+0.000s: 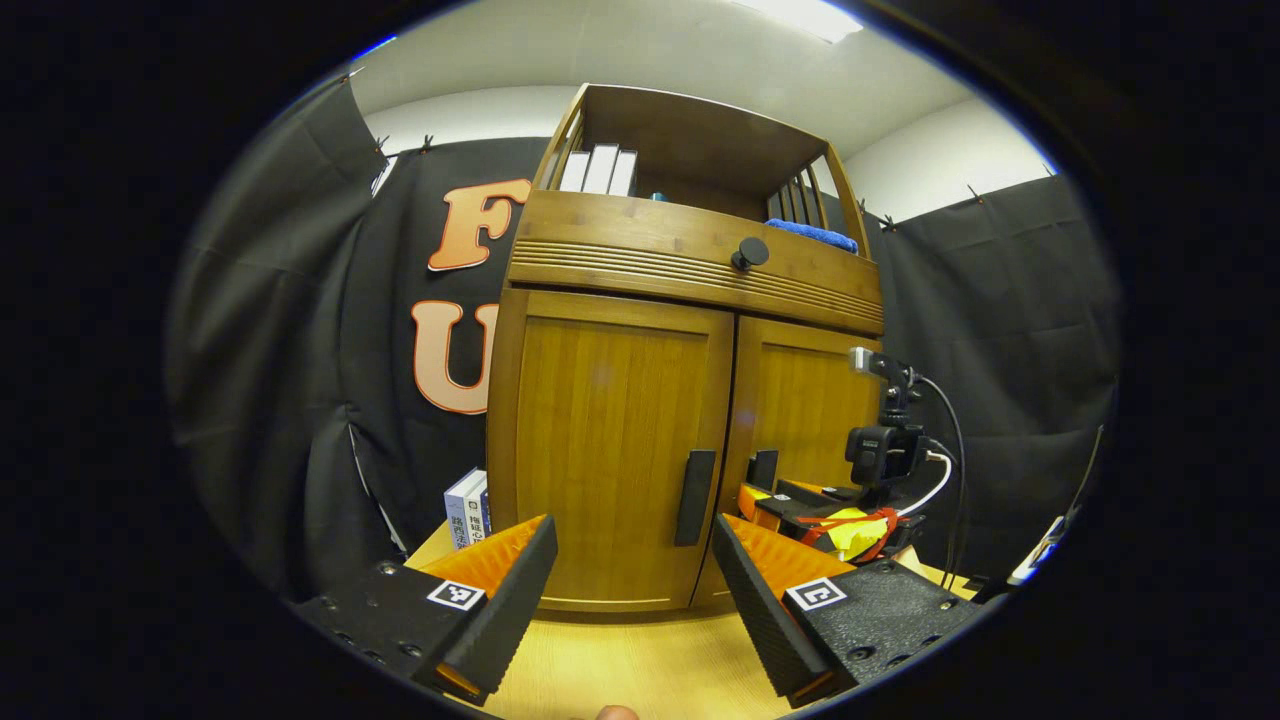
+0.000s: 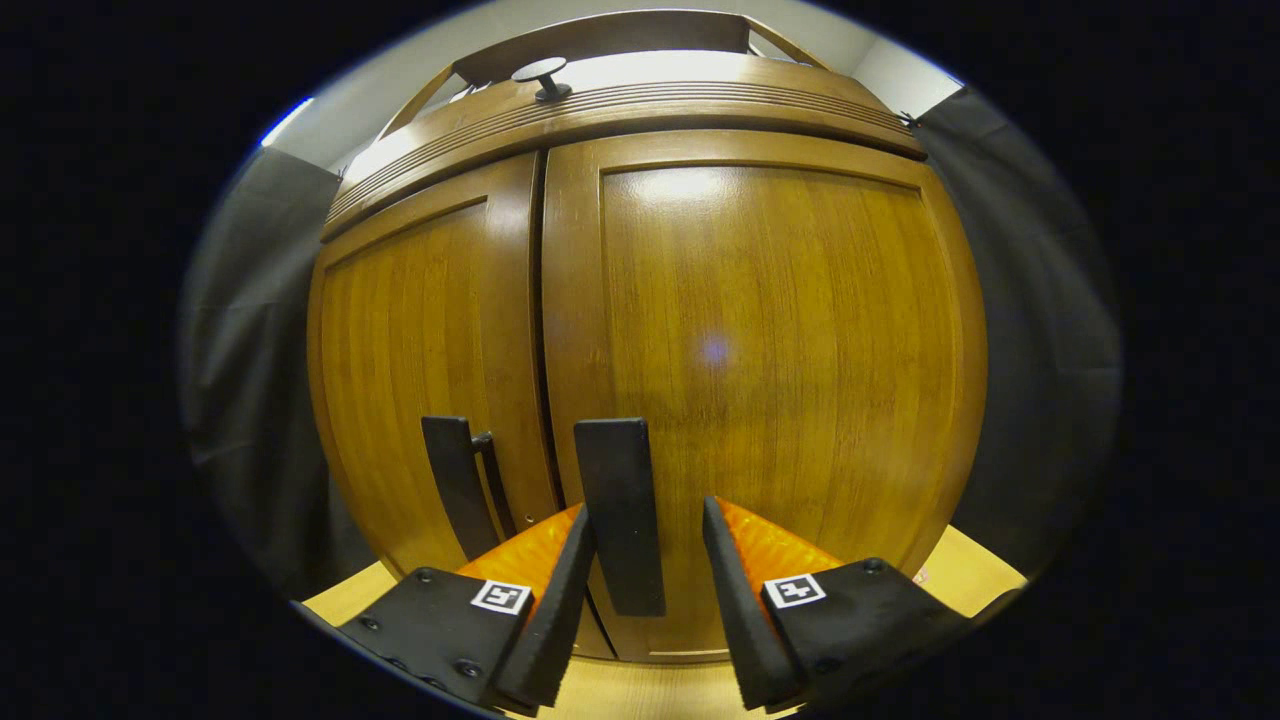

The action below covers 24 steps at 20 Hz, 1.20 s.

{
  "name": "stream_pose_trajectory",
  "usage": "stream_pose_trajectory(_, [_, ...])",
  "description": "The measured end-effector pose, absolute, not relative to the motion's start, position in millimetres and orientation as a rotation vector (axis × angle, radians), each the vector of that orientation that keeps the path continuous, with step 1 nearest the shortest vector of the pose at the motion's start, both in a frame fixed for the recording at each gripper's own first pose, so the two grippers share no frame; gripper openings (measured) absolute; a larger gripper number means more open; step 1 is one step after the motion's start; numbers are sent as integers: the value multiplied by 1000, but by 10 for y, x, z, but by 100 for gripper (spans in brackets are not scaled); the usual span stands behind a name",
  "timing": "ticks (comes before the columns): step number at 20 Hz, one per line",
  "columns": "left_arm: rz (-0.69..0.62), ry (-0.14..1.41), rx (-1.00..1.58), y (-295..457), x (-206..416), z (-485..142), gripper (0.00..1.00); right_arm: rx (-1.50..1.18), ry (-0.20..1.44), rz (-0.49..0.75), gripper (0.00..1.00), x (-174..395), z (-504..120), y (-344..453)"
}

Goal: Open the right door of the double-door shoe cabinet with the right hand, and open the left door with the left hand.

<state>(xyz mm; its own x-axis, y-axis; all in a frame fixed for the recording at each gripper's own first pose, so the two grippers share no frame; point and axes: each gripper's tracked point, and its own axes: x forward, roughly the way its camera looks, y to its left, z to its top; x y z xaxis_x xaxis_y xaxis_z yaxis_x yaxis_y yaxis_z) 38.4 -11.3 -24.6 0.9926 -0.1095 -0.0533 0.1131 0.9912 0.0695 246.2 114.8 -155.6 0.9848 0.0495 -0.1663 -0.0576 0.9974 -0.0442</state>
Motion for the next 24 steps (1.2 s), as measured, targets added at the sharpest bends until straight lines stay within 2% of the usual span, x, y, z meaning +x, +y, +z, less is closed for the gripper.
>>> stream_pose_trajectory(1, [-105, 41, 76, -101, 376, -227, 92, -45, 169, 56, 67, 2467, -1557, 1162])
stream_pose_trajectory(5, [-85, 34, 77, -55, 325, -205, 95, -58, 181, 53, 42, 2476, -1589, 1192])
stream_pose_trajectory(6, [-81, 40, 76, -46, 309, -217, 95, -65, 183, 49, 48, 2472, -1593, 1195])
stream_pose_trajectory(7, [-77, 46, 74, -29, 305, -236, 92, -70, 184, 44, 43, 2471, -1589, 1196])
stream_pose_trajectory(9, [-68, 54, 71, 12, 275, -266, 92, -66, 188, 42, 34, 2437, -1582, 1198])
stream_pose_trajectory(10, [-63, 55, 70, 30, 259, -267, 95, -66, 193, 46, 29, 2412, -1569, 1198])
stream_pose_trajectory(11, [-59, 56, 68, 49, 245, -274, 92, -65, 196, 49, 29, 2389, -1559, 1199])
stream_pose_trajectory(13, [-50, 56, 62, 81, 216, -287, 92, -64, 201, 53, 29, 2271, -1564, 1176])
stream_pose_trajectory(14, [-47, 55, 57, 92, 206, -288, 92, -71, 194, 55, 34, 2202, -1560, 1147])
stream_pose_trajectory(15, [-43, 56, 53, 101, 191, -302, 95, -56, 196, 58, 34, 2124, -1552, 1136])
stream_pose_trajectory(16, [-41, 60, 49, 104, 174, -316, 92, -53, 189, 63, 27, 2095, -1541, 1131])
stream_pose_trajectory(17, [-41, 64, 46, 107, 174, -340, 95, -54, 193, 67, 27, 2069, -1550, 1118])
stream_pose_trajectory(19, [-38, 69, 46, 113, 160, -367, 92, -55, 195, 69, 27, 1988, -1528, 1102])
stream_pose_trajectory(23, [-34, 71, 58, 123, 125, -400, 92, -64, 190, 80, 27, 1786, -1508, 1038])
stream_pose_trajectory(24, [-35, 74, 60, 120, 121, -418, 98, -63, 187, 83, 27, 1741, -1509, 1018])
